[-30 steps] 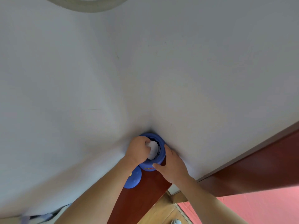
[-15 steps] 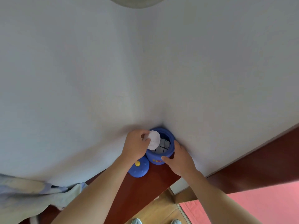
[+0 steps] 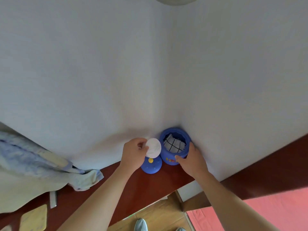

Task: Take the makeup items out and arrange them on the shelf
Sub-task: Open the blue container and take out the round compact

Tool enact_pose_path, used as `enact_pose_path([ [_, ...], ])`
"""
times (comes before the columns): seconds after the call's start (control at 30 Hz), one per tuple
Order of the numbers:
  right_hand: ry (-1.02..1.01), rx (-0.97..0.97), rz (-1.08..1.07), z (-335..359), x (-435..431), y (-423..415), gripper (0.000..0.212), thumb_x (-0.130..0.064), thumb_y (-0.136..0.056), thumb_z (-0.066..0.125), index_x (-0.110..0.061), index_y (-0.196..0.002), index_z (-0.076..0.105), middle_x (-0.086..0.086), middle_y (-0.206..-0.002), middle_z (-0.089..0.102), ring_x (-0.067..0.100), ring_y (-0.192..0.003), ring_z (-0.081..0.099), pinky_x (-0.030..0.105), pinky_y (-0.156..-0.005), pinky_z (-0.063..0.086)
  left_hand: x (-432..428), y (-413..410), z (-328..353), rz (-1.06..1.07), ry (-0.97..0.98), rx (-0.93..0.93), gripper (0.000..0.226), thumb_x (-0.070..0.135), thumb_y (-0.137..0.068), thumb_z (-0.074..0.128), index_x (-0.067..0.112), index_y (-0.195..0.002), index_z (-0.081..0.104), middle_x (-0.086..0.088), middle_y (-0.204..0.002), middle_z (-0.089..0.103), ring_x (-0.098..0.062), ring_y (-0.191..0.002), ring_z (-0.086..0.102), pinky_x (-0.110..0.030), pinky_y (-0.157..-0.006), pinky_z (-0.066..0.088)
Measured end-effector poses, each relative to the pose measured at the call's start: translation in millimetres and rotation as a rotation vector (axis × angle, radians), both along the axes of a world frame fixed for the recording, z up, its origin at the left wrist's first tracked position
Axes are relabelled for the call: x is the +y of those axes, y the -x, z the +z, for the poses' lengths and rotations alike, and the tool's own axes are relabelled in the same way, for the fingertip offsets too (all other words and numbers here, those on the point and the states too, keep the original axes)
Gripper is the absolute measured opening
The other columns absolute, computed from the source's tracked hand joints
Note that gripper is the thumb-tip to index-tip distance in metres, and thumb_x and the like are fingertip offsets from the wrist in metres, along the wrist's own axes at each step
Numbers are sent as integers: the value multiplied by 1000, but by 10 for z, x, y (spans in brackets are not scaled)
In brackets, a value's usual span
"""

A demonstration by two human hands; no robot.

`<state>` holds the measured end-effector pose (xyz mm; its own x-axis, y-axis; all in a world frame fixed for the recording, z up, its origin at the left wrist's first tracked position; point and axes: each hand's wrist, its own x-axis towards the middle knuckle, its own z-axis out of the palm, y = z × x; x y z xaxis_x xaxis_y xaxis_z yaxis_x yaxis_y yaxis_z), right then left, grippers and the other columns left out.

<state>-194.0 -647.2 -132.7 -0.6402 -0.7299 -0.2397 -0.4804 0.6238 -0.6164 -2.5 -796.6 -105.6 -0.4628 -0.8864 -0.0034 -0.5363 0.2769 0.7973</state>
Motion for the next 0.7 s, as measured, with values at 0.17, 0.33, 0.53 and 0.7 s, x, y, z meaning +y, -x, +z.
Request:
enact_pose_path([
  [0.17, 17, -4, -11, -10, 0, -11, 94, -47, -81, 69, -13, -153, 19, 7, -148, 41, 23, -133, 43, 40, -105, 44, 29, -228, -168, 136, -85, 42, 17, 5, -82, 69, 18, -92, 75, 12, -88, 73, -4, -82, 68, -15, -72, 48],
  [0.33, 20, -17, -22, -42, -7, -21, 93, -50, -76, 66, -15, -151, 24, 6, -145, 44, 23, -130, 46, 44, -102, 47, -19, -399, -419, 239, -113, -13, 16, 6, -80, 68, 14, -91, 76, 7, -87, 73, -12, -85, 66, -17, -70, 42],
  [0.53, 36, -14, -22, -73, -16, -18, 92, -45, -78, 69, -14, -151, 24, 6, -145, 45, 23, -130, 46, 43, -102, 47, 2, -539, -671, 332, -195, -40, 14, 3, -78, 68, 13, -85, 75, 3, -83, 72, -20, -86, 65, -29, -77, 47],
  [0.7, 41, 10, -7, -113, -10, 8, 90, -47, -78, 69, -16, -151, 25, 6, -143, 46, 22, -128, 47, 42, -101, 47, 59, -647, -828, 395, -256, -24, 19, -1, -79, 65, 13, -85, 76, 4, -80, 69, -21, -87, 64, -27, -73, 43],
])
